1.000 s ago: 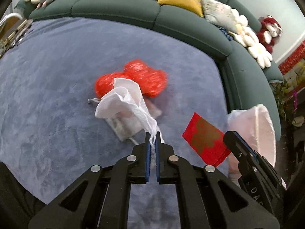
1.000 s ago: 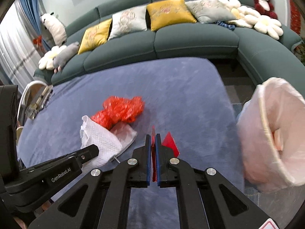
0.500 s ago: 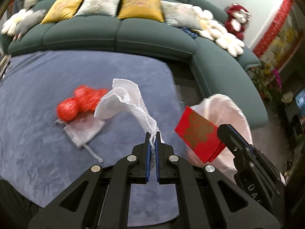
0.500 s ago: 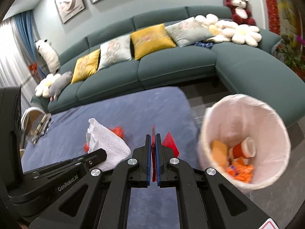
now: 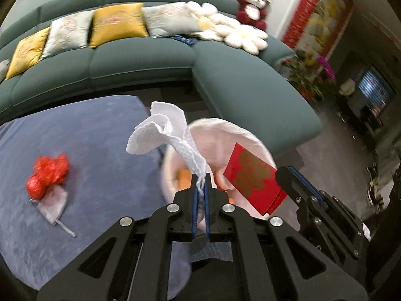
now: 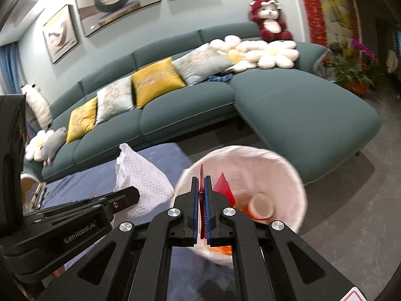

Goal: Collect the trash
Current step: 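Carry the tissue and red envelope over the bin with both tools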

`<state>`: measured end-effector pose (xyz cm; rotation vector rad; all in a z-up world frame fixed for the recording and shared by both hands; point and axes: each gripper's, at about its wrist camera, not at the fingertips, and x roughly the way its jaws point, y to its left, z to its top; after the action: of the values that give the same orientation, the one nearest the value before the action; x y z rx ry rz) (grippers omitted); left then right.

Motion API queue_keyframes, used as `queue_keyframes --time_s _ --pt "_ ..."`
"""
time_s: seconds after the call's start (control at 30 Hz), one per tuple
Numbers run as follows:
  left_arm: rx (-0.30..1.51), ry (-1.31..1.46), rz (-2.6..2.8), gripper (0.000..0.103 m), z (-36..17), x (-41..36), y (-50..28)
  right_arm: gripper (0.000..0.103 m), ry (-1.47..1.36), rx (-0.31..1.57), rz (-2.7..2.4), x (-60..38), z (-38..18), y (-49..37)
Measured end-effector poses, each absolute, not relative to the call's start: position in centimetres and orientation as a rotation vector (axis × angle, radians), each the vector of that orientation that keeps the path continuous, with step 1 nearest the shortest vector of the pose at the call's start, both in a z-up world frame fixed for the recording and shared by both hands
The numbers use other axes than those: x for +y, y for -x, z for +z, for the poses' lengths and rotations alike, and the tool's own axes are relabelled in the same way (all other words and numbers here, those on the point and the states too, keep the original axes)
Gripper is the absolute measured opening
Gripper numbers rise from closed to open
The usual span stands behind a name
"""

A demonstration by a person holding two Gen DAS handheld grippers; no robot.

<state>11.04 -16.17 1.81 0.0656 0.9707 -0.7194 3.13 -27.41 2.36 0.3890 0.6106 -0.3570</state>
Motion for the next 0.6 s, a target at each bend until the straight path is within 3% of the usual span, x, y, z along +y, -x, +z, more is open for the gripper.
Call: queue_keyframes --time_s 0.5,0.6 --pt "1.038 -0.15 -0.789 0.006 -0.5 -21.6 -11.0 0.005 -0.445 0.607 -0.439 -32.1 0.9 -1.2" --pt "1.051 -0.132 -0.769 0.021 -0.7 -21.6 -11.7 0.005 -0.453 0.612 -0.44 -32.4 0.6 -1.3"
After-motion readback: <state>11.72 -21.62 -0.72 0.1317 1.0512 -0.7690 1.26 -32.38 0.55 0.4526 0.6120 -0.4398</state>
